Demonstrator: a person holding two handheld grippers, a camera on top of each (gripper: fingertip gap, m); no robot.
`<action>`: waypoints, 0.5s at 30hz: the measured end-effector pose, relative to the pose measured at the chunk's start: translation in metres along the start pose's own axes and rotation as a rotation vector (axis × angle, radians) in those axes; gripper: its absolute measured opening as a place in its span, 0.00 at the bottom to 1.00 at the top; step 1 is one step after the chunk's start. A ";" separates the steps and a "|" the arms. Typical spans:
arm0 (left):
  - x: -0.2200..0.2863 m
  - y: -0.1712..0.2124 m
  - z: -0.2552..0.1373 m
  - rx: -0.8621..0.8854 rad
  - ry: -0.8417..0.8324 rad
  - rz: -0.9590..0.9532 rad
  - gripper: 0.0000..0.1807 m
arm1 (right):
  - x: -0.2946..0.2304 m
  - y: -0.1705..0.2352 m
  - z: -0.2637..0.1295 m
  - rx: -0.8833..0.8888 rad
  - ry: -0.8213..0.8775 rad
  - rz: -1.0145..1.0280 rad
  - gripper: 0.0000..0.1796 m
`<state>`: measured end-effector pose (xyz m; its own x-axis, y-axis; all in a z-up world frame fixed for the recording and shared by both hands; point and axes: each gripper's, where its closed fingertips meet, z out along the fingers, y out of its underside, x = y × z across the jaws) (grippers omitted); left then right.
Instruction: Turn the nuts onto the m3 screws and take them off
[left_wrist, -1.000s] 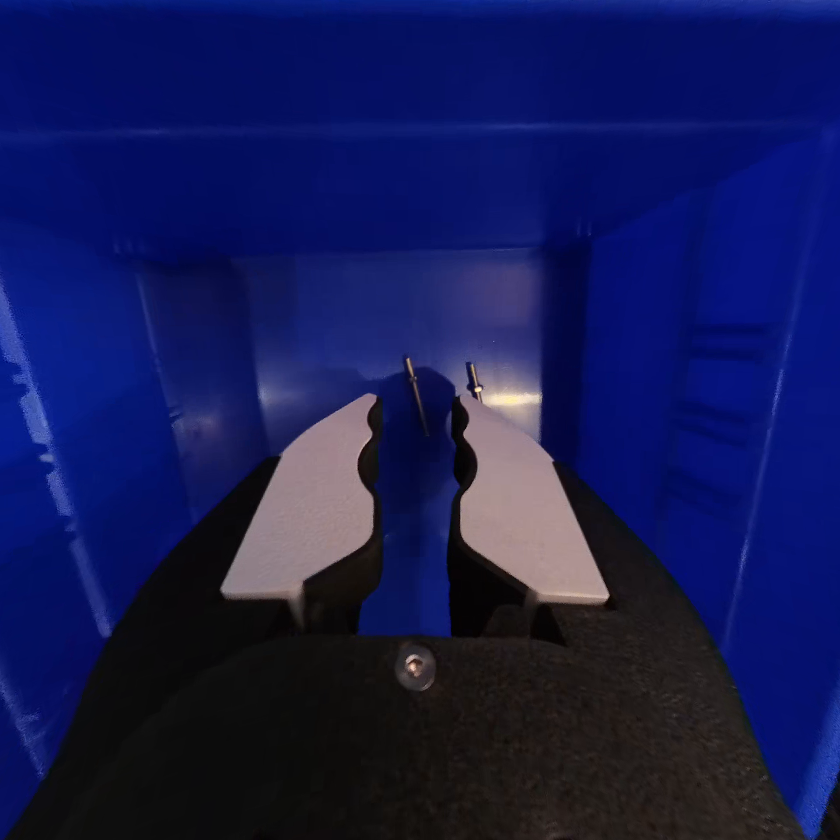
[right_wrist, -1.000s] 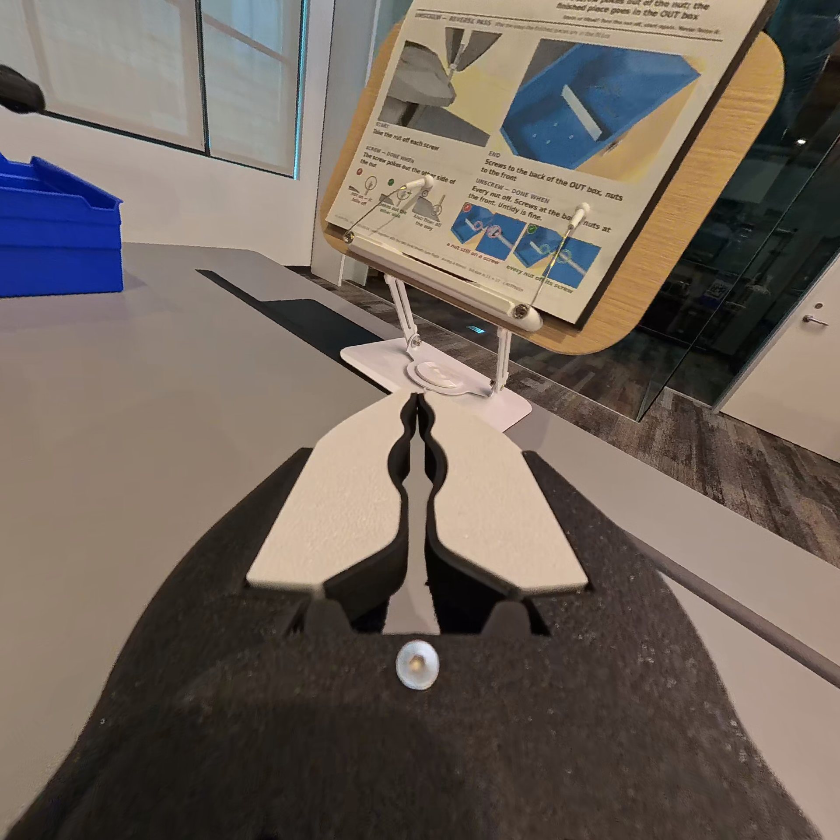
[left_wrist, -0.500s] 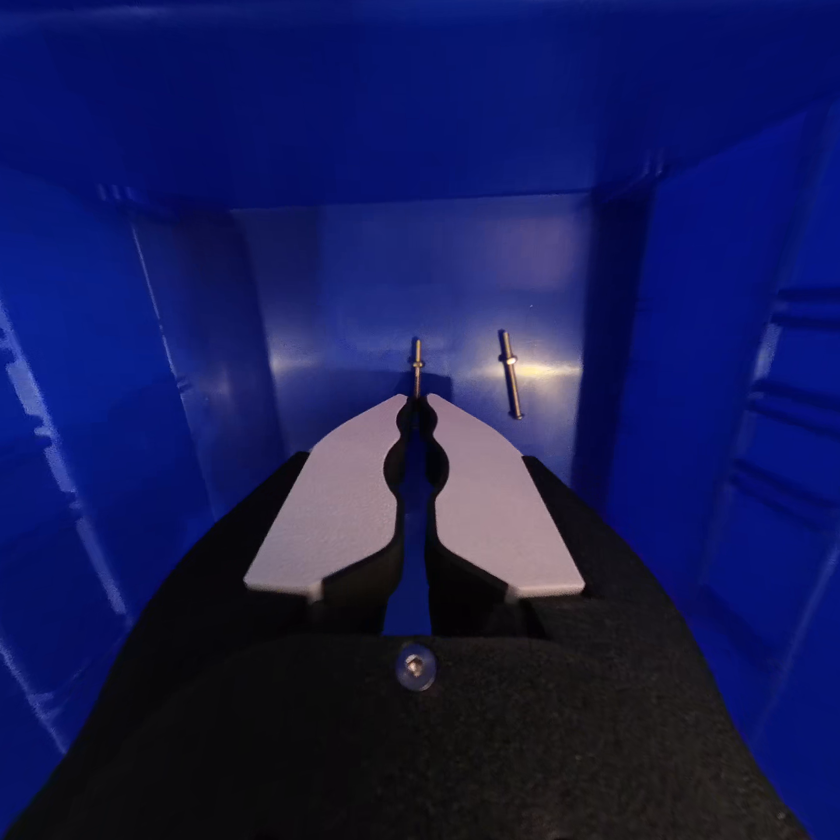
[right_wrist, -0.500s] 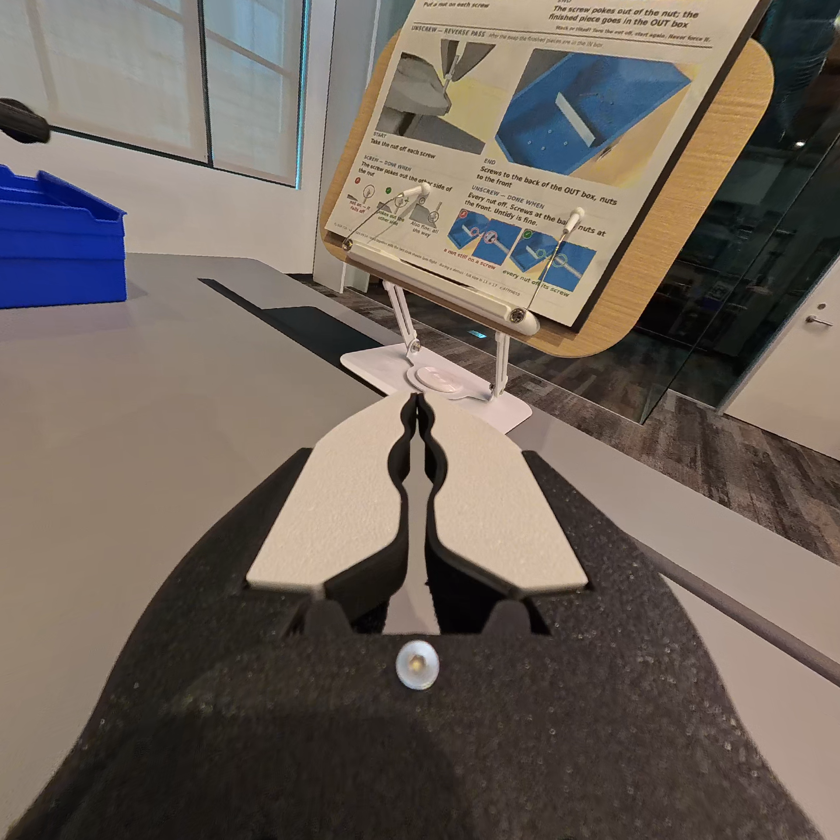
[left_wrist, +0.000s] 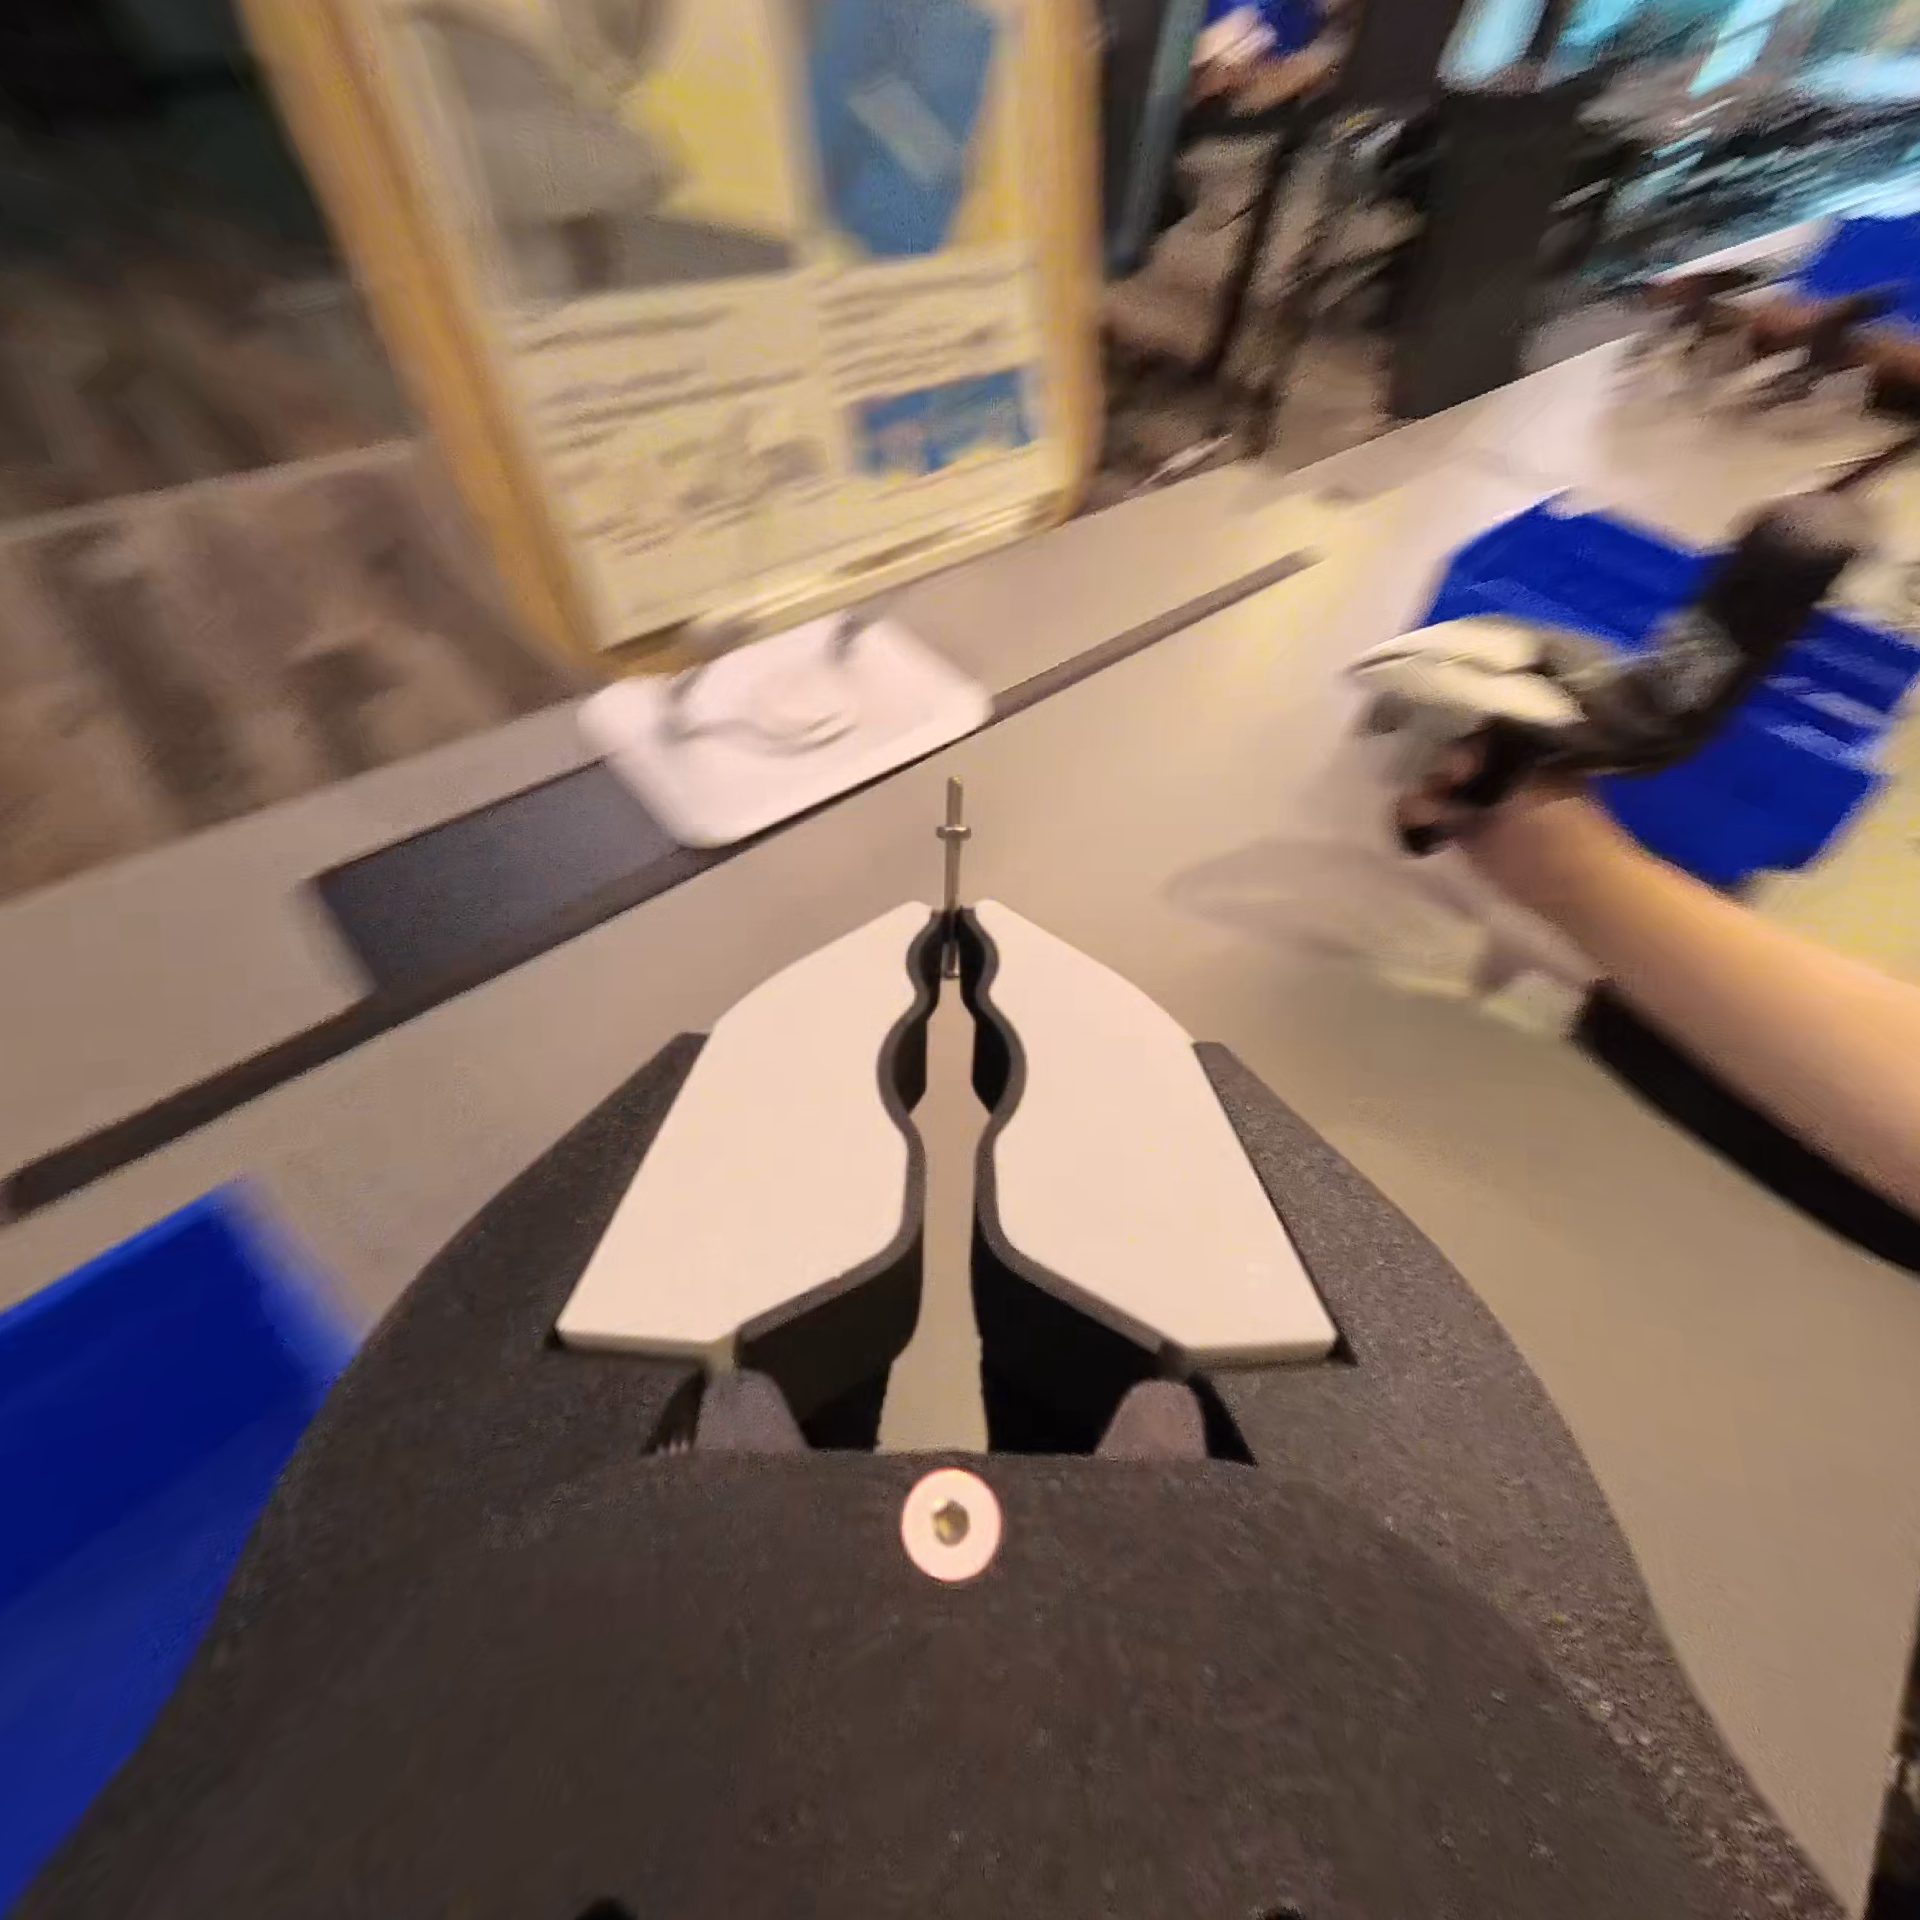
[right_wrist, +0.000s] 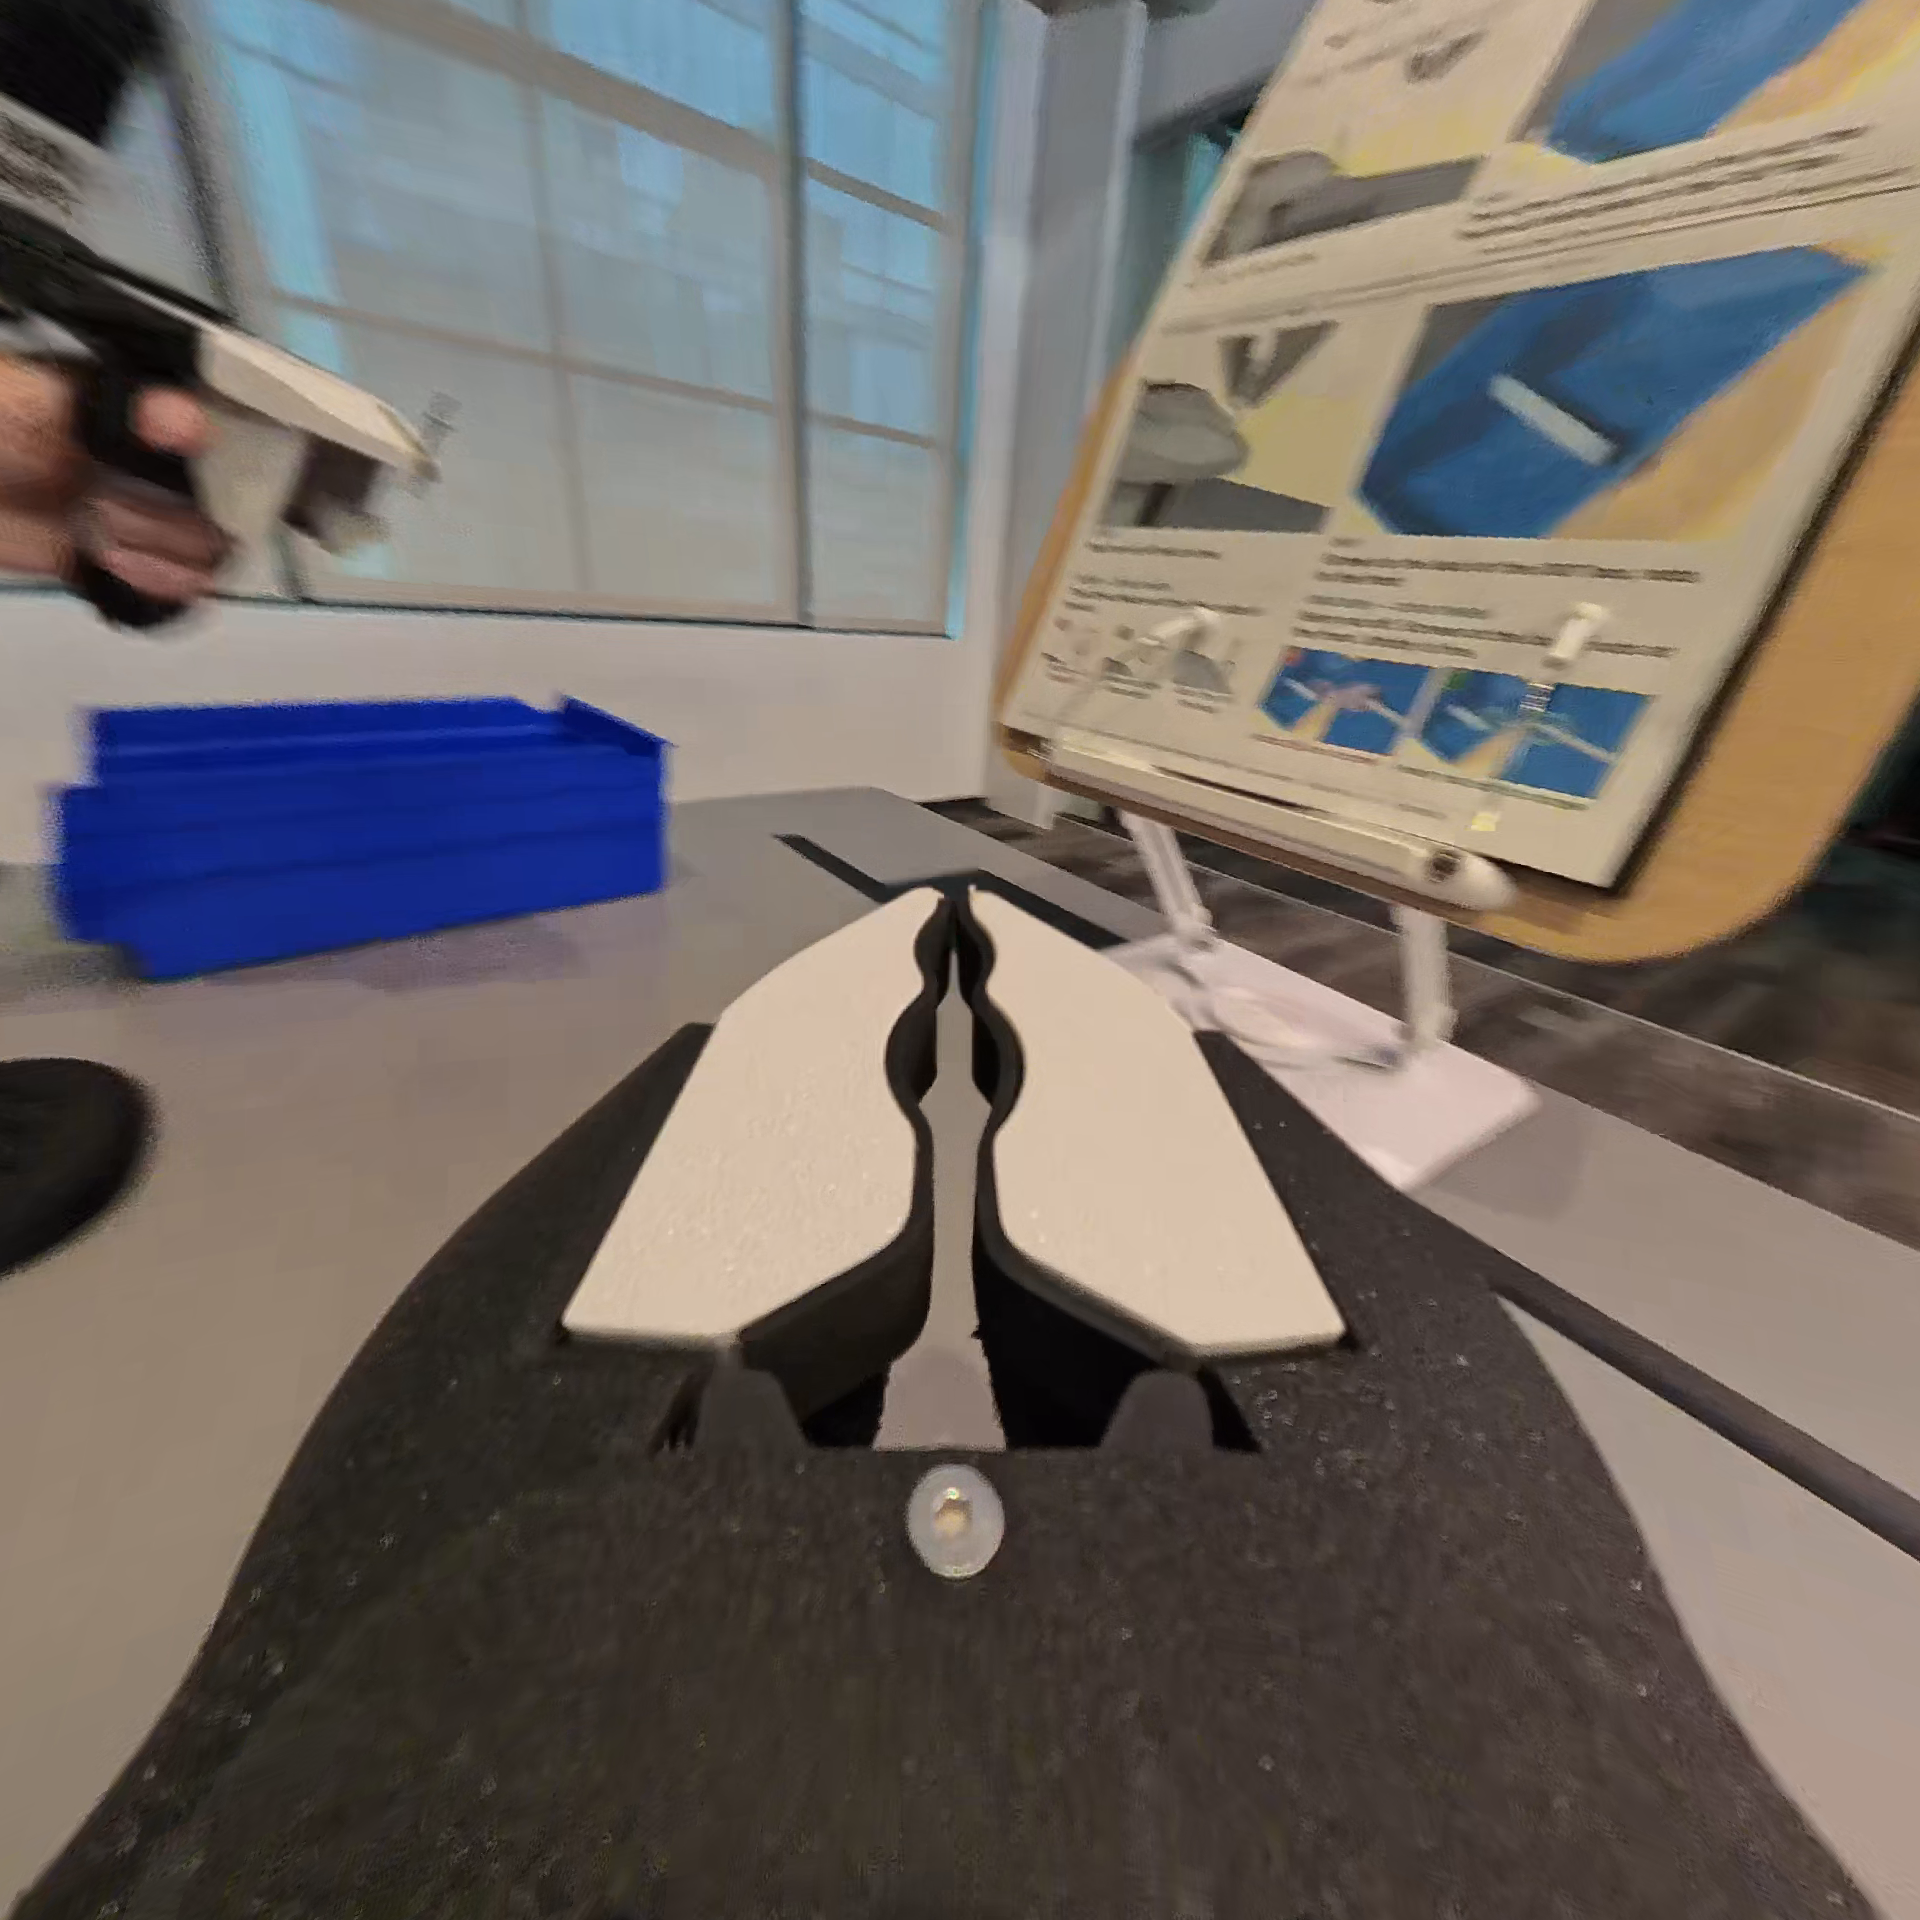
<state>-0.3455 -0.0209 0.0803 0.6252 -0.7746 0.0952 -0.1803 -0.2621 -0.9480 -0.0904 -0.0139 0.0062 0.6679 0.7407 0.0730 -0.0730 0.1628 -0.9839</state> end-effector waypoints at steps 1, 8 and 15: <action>0.030 -0.003 0.019 0.045 0.071 0.010 0.01 | -0.009 -0.007 0.000 0.031 -0.058 0.039 0.00; 0.155 0.009 0.129 0.204 0.458 -0.089 0.01 | -0.036 -0.053 -0.017 0.228 -0.327 0.318 0.00; 0.171 0.042 0.162 0.255 0.597 -0.095 0.01 | -0.038 -0.037 -0.016 0.140 -0.423 0.428 0.07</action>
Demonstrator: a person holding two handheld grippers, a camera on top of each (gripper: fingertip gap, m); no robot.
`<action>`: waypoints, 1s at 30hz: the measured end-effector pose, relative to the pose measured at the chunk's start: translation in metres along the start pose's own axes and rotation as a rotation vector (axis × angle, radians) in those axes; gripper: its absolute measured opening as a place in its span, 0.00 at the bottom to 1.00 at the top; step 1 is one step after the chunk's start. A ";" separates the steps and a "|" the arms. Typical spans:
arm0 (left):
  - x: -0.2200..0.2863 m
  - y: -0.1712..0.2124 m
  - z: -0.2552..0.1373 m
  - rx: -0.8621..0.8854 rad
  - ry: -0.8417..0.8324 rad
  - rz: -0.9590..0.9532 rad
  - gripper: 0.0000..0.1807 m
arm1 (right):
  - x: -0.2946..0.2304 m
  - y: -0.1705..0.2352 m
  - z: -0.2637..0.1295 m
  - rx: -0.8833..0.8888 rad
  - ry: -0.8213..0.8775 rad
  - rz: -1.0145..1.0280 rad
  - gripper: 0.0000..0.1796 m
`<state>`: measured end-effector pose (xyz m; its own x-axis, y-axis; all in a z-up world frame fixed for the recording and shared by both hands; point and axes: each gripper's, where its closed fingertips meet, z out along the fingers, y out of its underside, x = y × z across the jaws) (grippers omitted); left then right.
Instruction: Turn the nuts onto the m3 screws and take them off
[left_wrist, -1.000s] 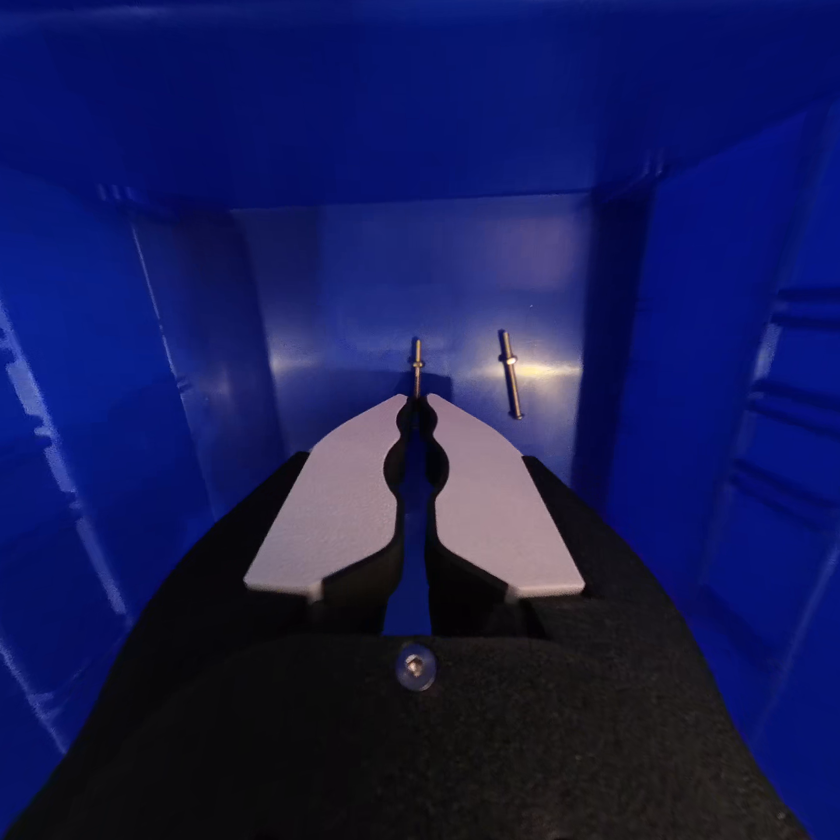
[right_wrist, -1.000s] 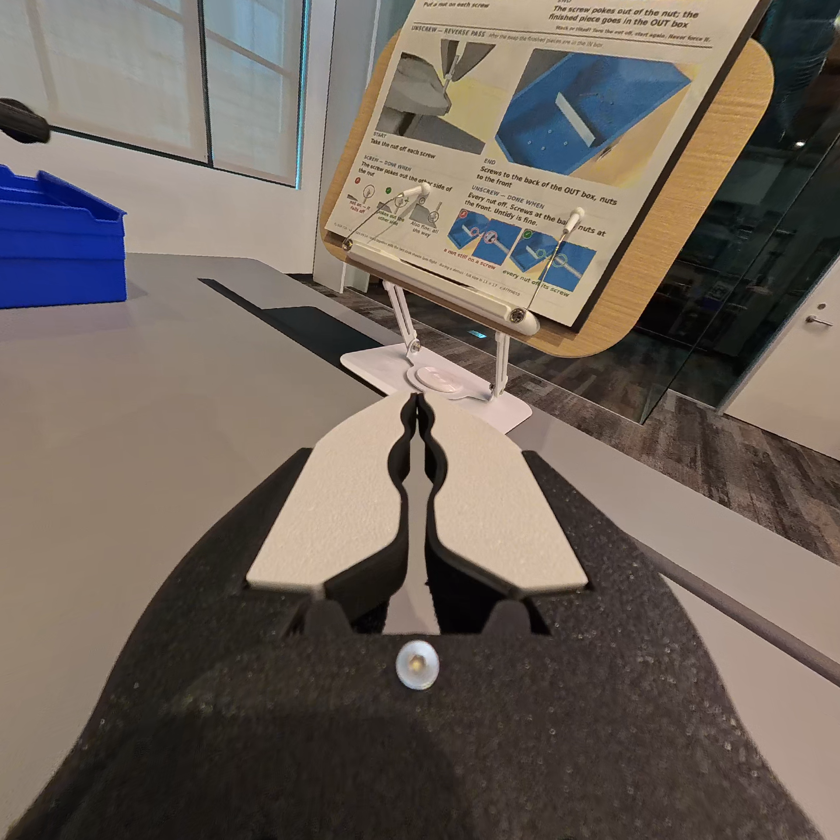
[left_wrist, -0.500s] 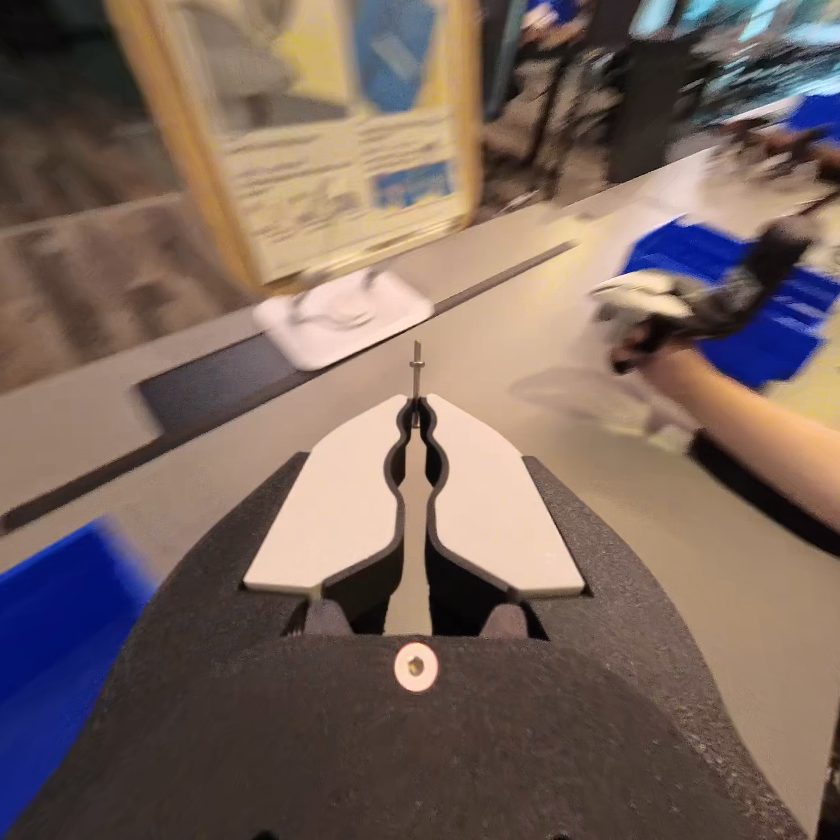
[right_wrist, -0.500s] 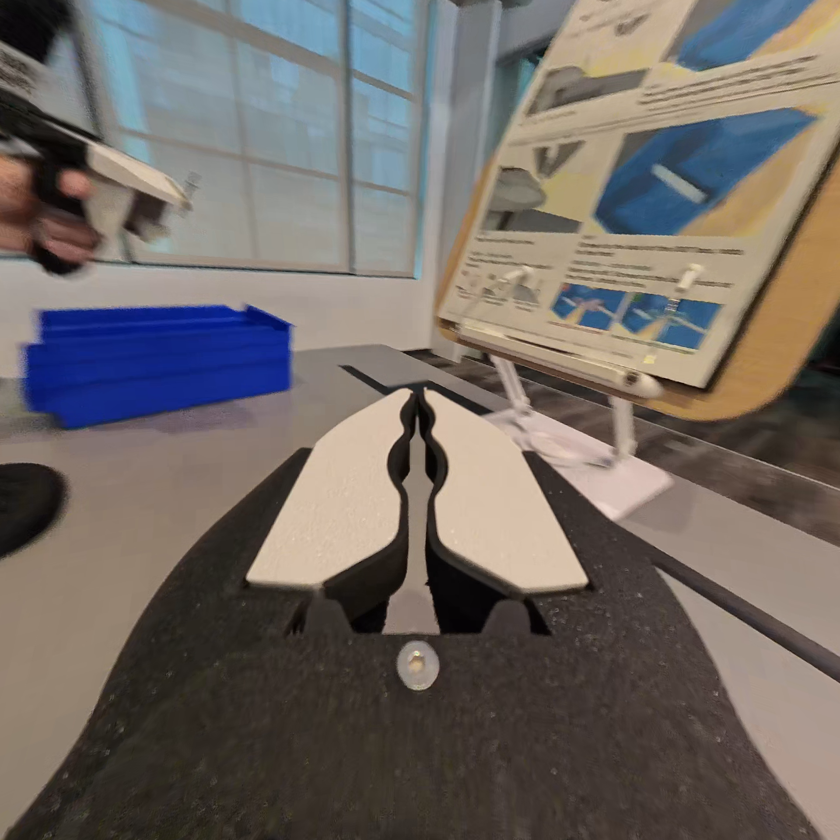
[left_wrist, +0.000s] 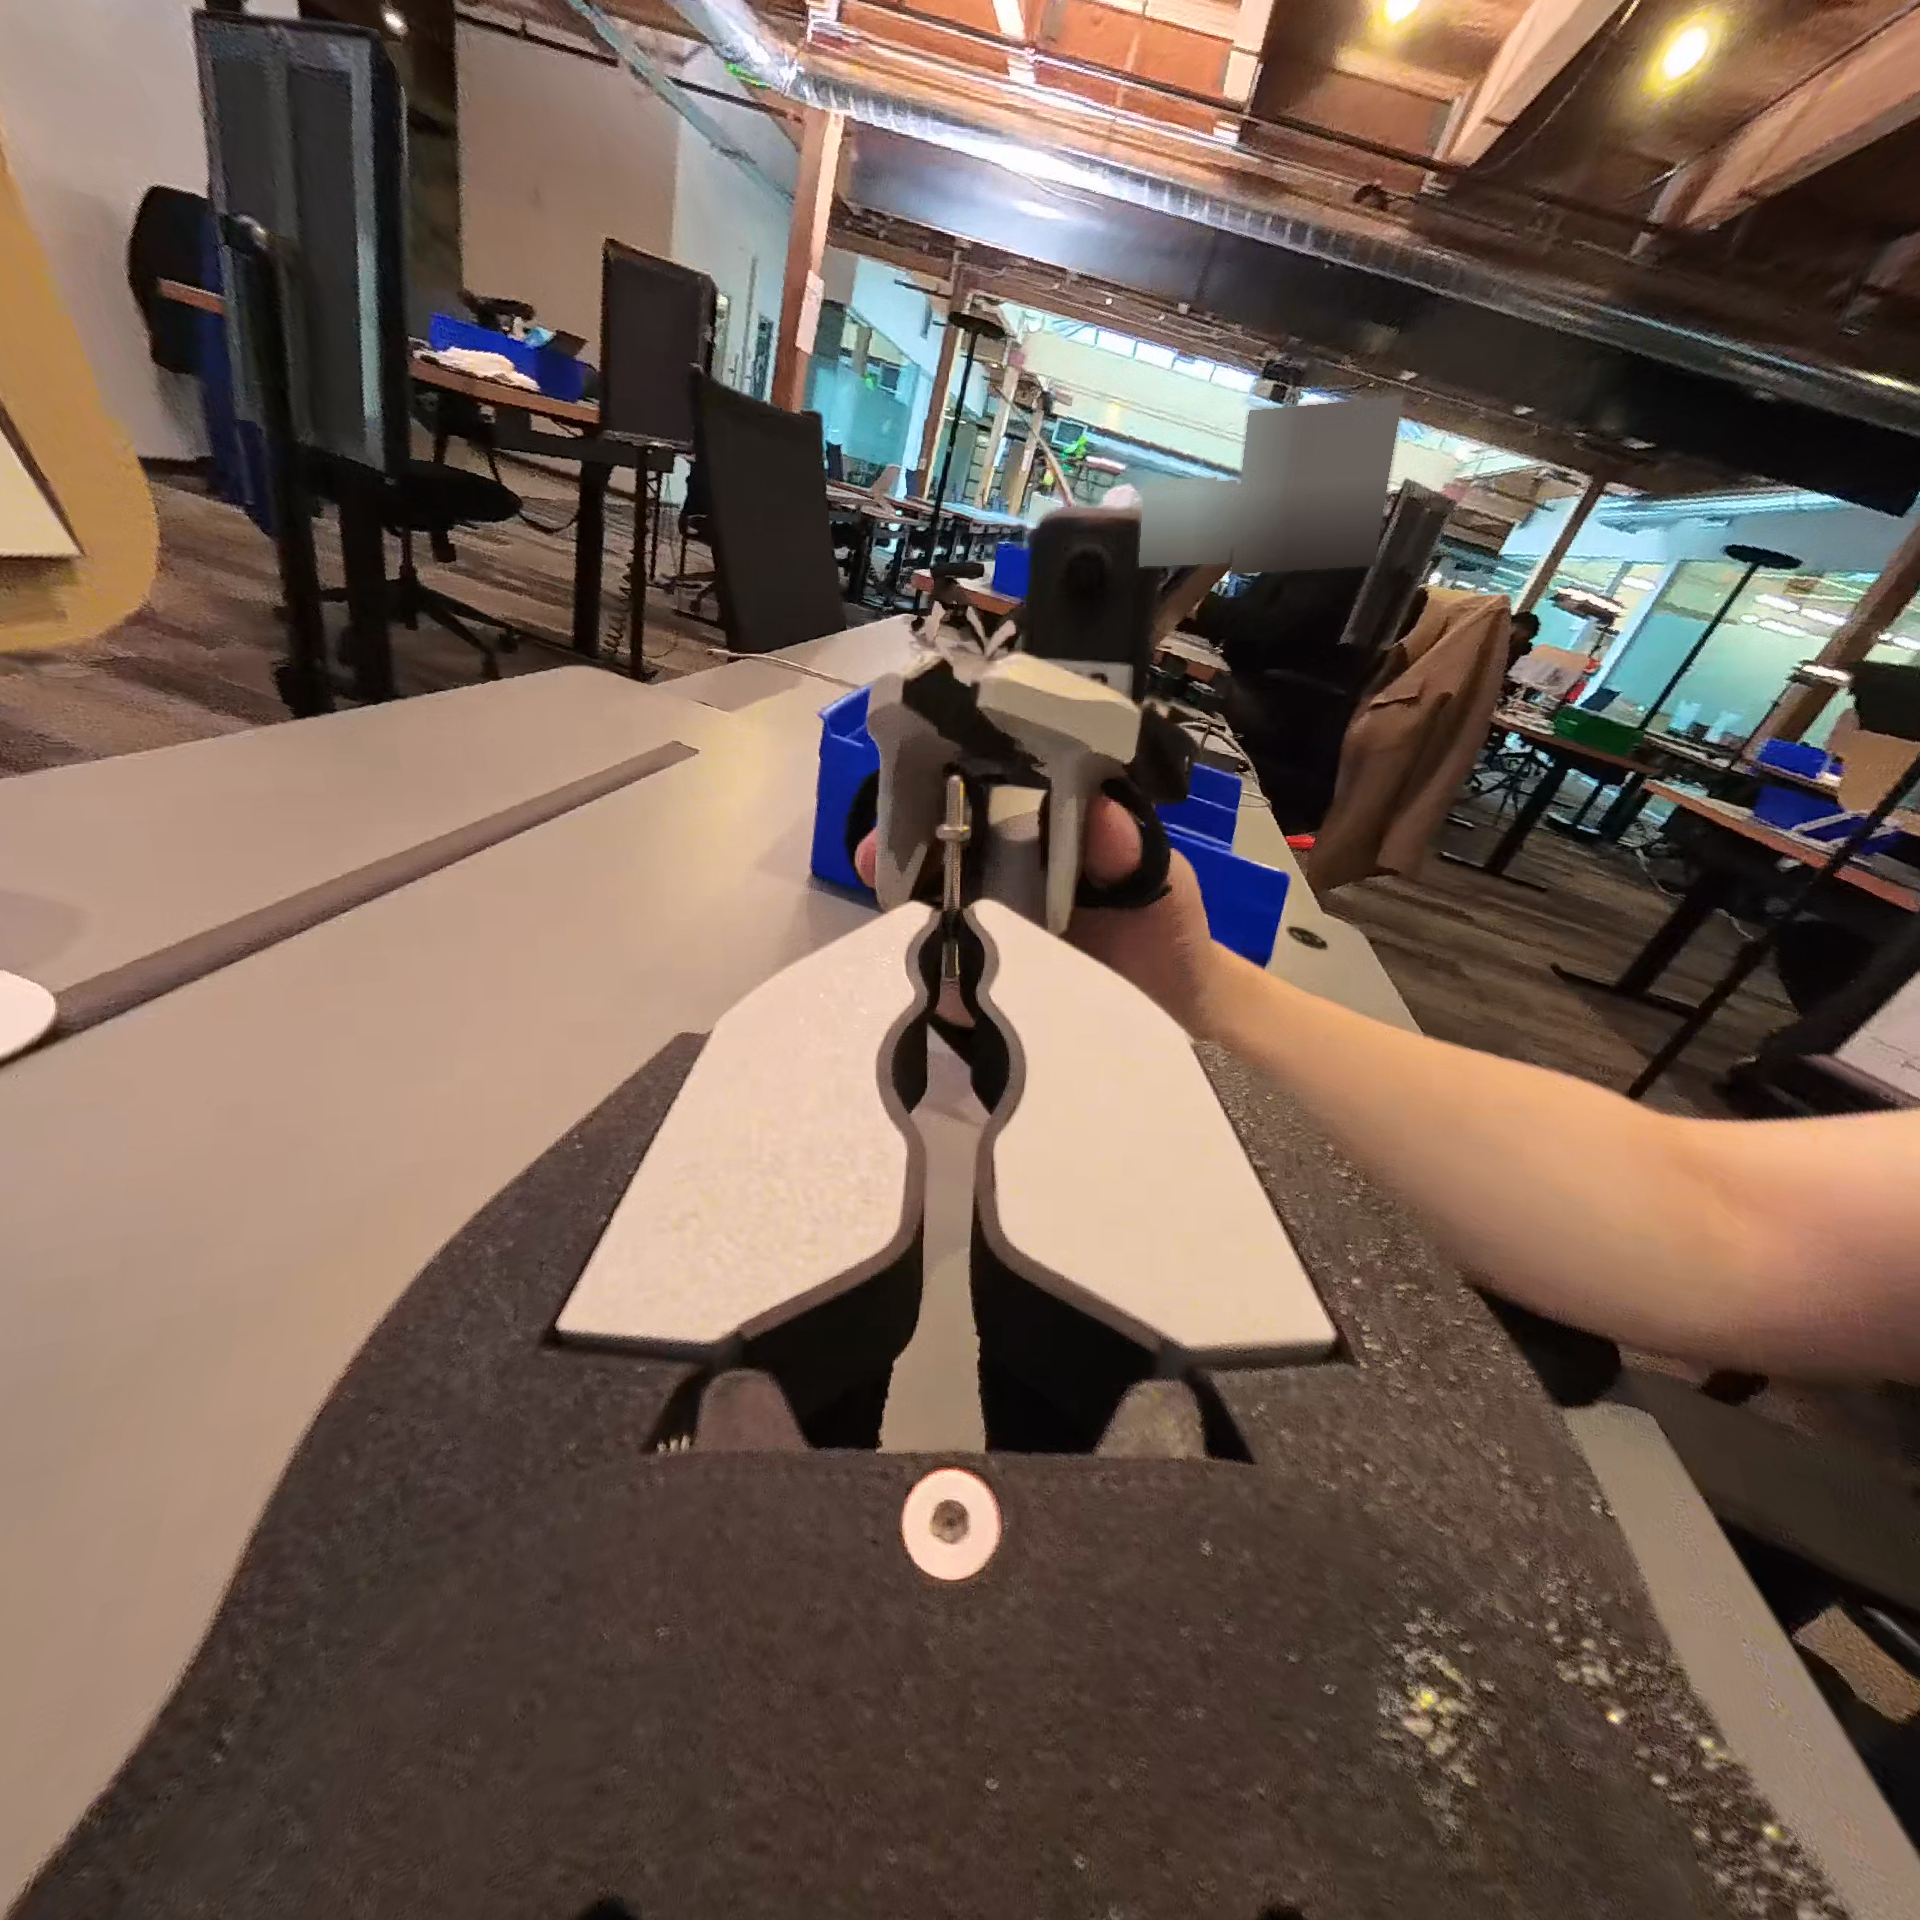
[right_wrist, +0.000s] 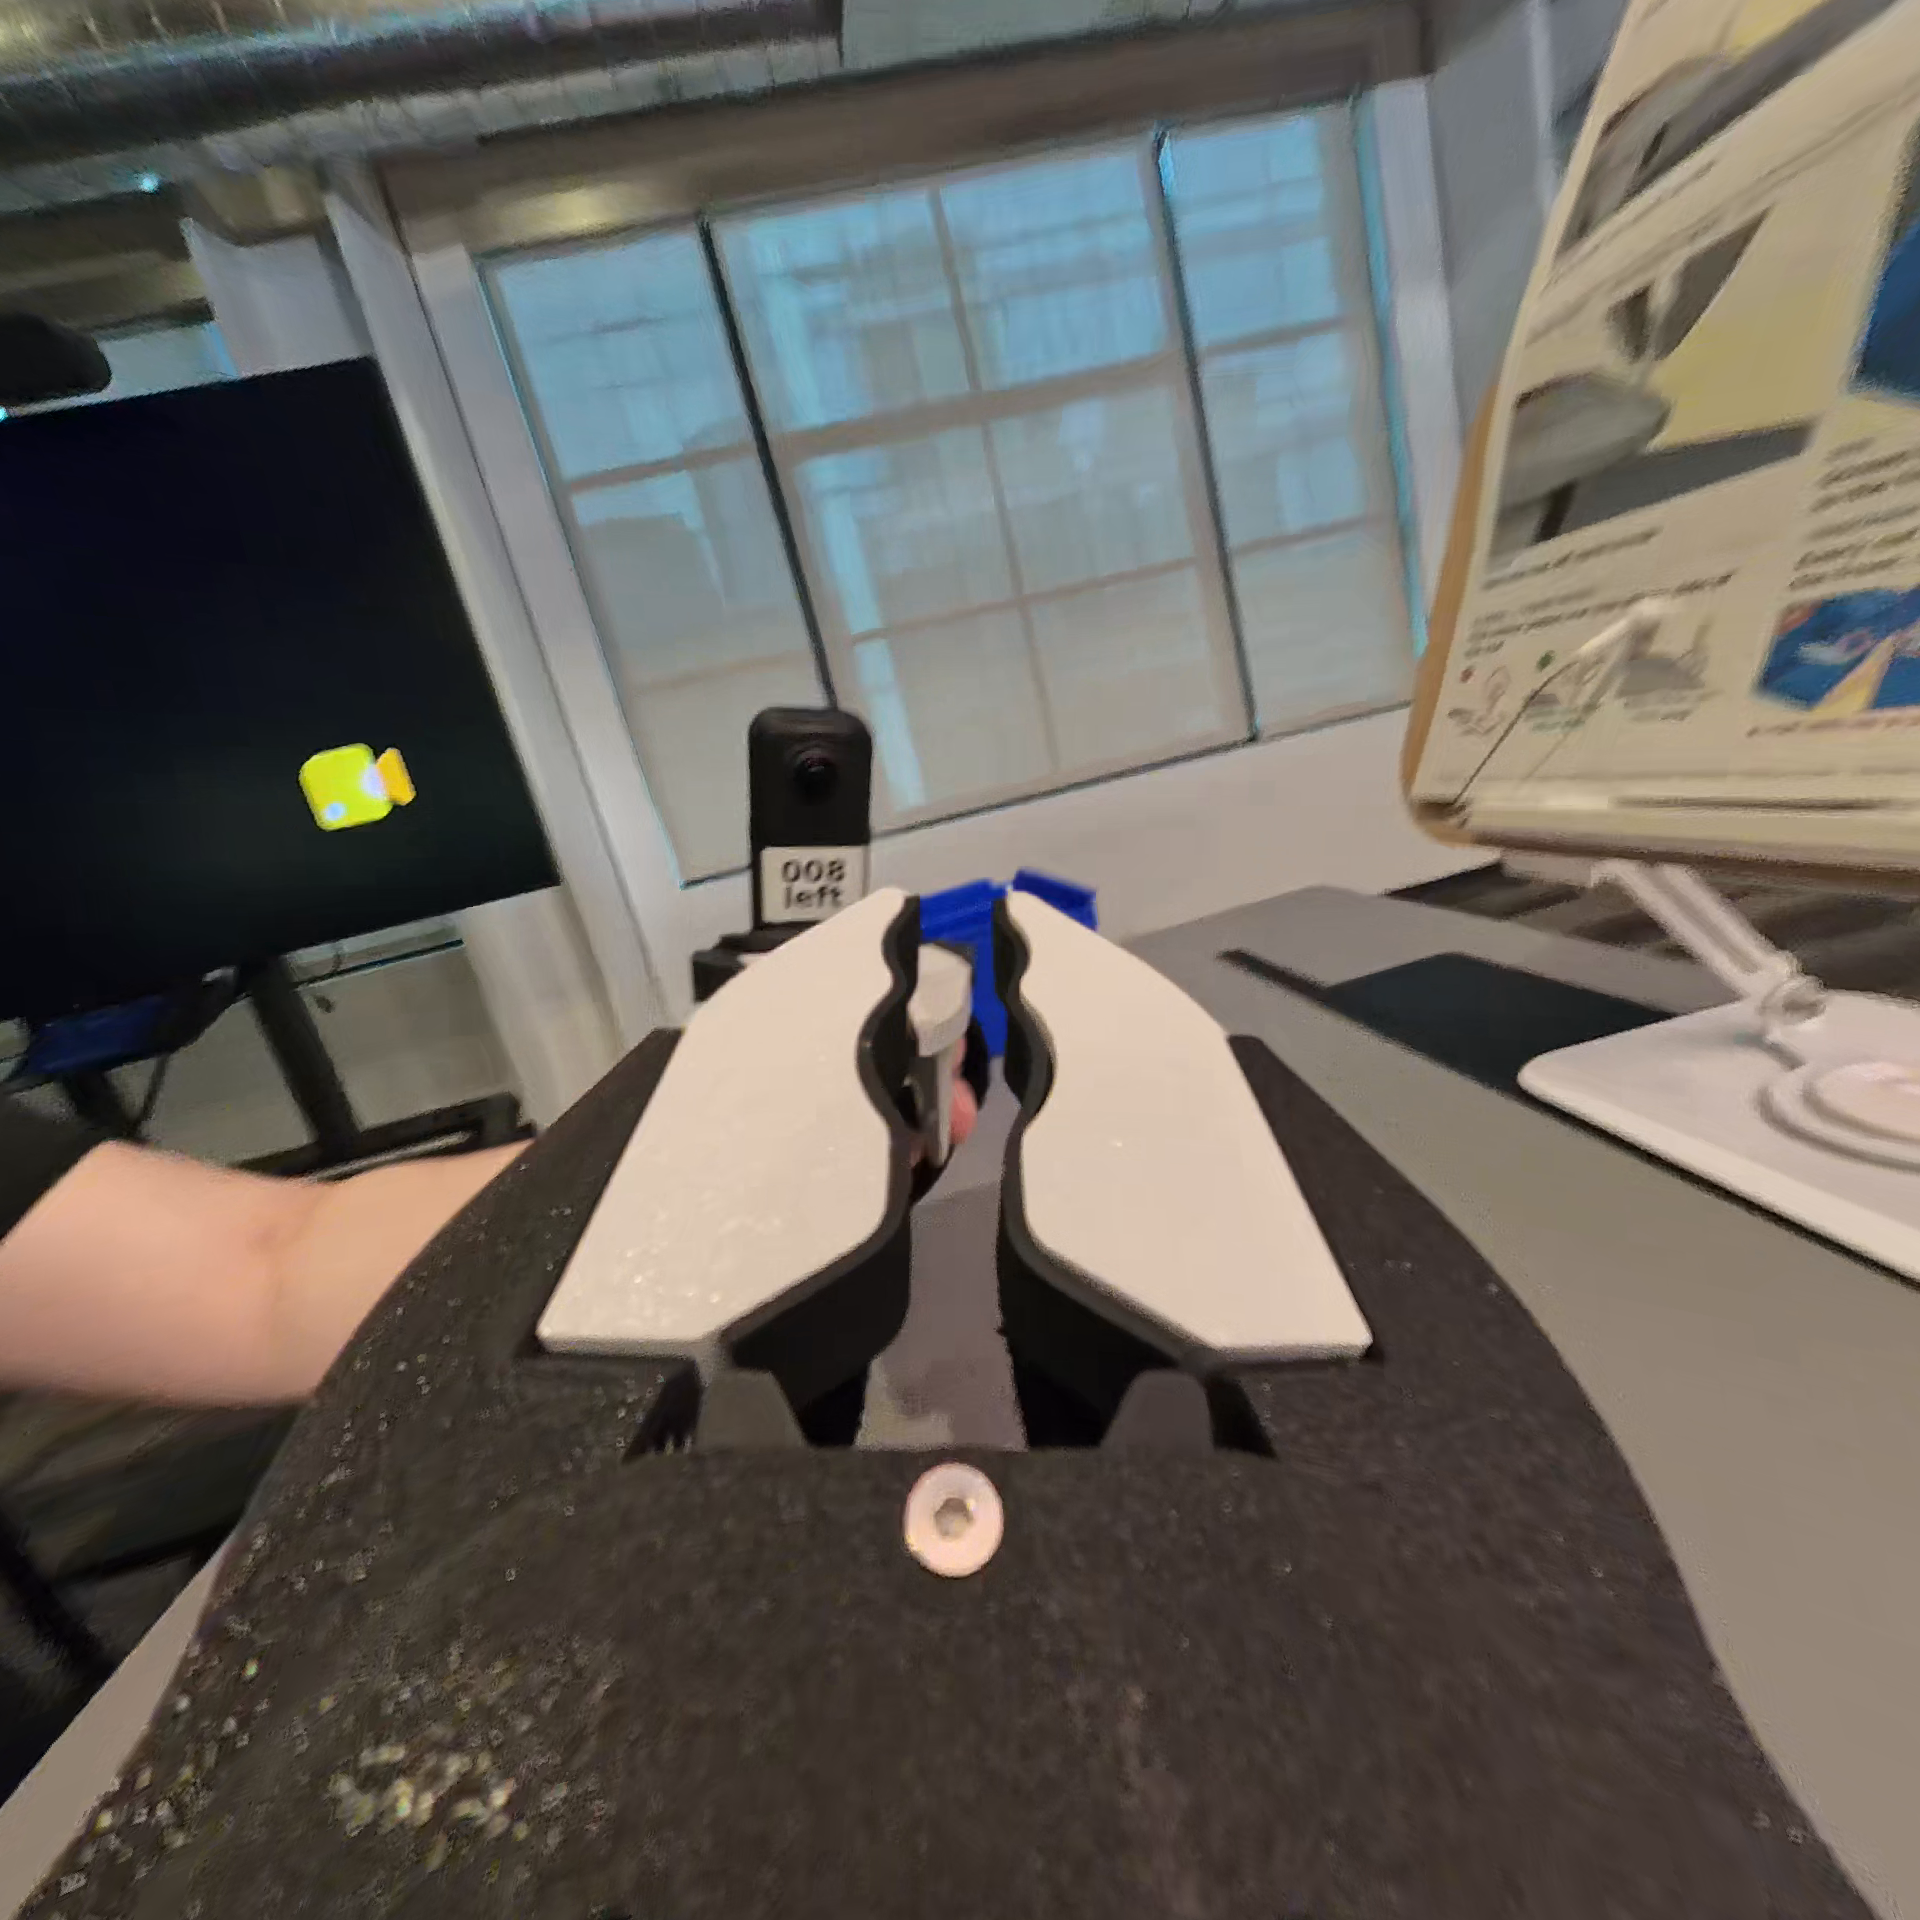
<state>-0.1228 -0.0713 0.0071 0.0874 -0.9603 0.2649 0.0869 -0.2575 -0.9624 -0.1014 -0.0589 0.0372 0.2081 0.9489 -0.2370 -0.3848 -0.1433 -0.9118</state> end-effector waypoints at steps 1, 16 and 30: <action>0.000 0.002 -0.002 0.009 0.017 -0.012 0.01 | -0.001 0.008 0.003 -0.045 -0.020 0.022 0.08; 0.001 0.014 -0.008 0.007 0.073 -0.050 0.01 | -0.011 0.051 0.025 -0.228 -0.090 0.036 0.02; 0.000 0.029 -0.009 -0.086 0.083 -0.073 0.07 | -0.014 0.064 0.030 -0.300 -0.104 0.082 0.02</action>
